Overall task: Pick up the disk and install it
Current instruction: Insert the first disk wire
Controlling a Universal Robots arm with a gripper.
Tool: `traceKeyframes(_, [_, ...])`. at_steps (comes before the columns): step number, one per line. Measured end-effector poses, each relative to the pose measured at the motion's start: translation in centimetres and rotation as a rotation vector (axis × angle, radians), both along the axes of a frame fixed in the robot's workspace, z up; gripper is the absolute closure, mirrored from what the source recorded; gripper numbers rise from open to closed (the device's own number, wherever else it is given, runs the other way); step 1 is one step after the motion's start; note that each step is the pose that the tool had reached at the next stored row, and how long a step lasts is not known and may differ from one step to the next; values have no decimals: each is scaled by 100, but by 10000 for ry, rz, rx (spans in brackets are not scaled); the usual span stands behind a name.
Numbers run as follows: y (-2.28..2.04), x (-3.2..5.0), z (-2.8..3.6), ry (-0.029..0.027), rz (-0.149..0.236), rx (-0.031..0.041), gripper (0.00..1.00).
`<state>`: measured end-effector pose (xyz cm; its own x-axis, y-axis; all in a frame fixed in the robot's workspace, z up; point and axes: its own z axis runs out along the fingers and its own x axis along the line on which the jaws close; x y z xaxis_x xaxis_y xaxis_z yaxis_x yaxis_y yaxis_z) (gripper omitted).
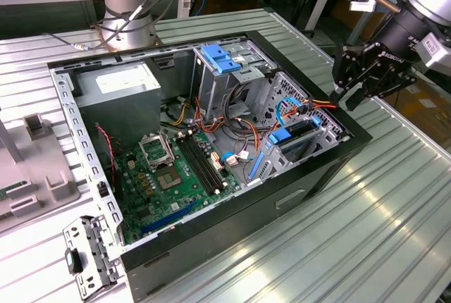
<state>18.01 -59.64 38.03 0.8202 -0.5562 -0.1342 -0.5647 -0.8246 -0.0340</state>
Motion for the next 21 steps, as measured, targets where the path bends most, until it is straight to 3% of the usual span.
traceKeyframes(21, [0,174,-77,0,0,0,58])
